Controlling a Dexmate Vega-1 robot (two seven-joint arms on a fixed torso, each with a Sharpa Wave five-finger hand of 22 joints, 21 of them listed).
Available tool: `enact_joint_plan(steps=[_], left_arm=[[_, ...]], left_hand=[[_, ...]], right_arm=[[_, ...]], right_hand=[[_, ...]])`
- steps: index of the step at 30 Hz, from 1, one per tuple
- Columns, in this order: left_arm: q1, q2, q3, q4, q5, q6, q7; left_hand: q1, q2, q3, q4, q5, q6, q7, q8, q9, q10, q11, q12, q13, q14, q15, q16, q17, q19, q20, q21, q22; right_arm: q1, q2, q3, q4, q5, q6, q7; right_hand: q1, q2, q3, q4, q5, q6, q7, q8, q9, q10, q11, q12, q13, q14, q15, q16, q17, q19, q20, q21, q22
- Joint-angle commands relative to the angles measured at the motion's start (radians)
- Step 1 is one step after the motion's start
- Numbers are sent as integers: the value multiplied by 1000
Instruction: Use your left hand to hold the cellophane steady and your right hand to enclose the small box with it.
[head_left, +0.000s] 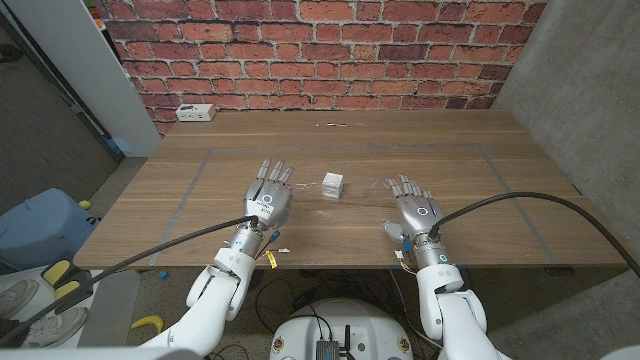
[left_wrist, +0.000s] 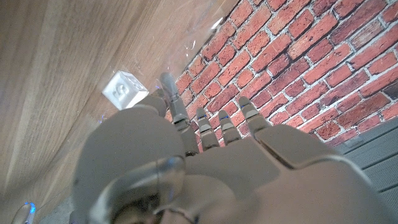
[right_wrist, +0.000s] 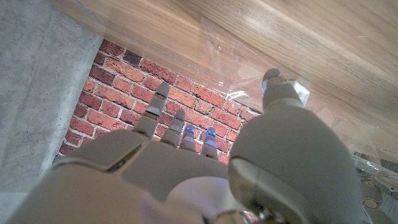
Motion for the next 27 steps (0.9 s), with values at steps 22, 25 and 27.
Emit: enact_joint_plan(steps=[22,25,27], left_arm=[[-68,-30,-121,19,-352,-116,151],[-96,-41,-120,27,-394,-129,154],[-116,-47,-116,35,-412,-132,154]], left_hand=[[-8,16,-15,-18,5,56,-25,-5,-41,21,-8,5,-4,9,-23,-2,-2,12,-14,6,-2],[-2,18,-14,-24,5,61,-14,-4,-44,24,-10,6,-5,10,-24,-2,-3,13,-15,7,-3],[2,18,-13,-29,5,66,-3,-2,-47,28,-11,7,-5,10,-26,-3,-4,14,-17,7,-3]], right_arm=[[-56,74,127,97,65,286,-315],[-62,75,132,100,85,298,-348],[-67,72,136,102,102,312,-373]], right_hand=[[-11,21,-14,19,8,336,-47,93,0,263,-85,76,-1,186,-100,77,6,145,-52,9,6],[-16,25,-15,23,5,365,-44,97,0,297,-90,83,-1,215,-111,89,8,164,-56,13,6],[-17,27,-15,23,4,386,-42,101,0,318,-91,88,-1,239,-119,98,9,177,-56,15,6]])
